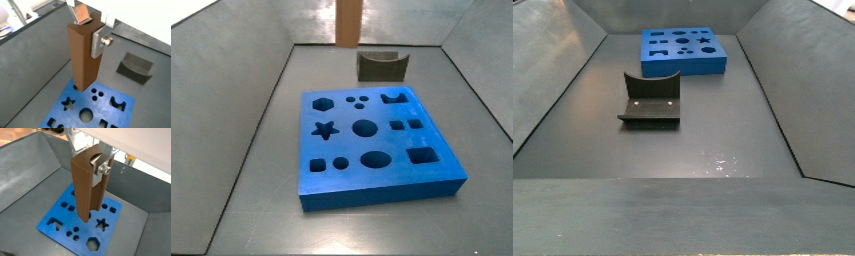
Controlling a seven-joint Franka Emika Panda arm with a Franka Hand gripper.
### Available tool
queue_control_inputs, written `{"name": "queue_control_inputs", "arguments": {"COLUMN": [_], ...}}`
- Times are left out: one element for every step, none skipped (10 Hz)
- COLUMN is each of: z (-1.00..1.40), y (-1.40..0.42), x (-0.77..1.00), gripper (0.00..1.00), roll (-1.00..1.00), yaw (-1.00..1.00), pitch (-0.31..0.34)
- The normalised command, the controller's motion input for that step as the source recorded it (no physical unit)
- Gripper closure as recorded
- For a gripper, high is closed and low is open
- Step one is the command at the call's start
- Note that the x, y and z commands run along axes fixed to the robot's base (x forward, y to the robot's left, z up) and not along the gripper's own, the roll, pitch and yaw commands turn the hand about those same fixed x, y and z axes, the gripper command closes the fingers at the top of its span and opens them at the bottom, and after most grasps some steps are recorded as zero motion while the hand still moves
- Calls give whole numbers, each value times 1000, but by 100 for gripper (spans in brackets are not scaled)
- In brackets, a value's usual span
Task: Pick up the arch object. Move up. Move to above the board. Insert the arch object.
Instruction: Insert the arch object.
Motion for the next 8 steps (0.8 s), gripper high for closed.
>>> {"name": "queue_control_inputs", "arguments": {"z": [-97, -74, -86, -89, -86, -83, -100, -103], "y": [120, 117, 114, 111, 106, 97, 91, 66], "x": [700, 743, 760, 786, 811, 843, 871, 871], "gripper": [100, 100, 100, 100, 100, 100, 100, 100], "roll": [39, 33, 37, 39, 37, 39, 47, 46], "yaw": [-417, -383, -363, -331, -311, -274, -229, -223], "pitch": [11, 17, 19, 24, 31, 39, 60, 66]}}
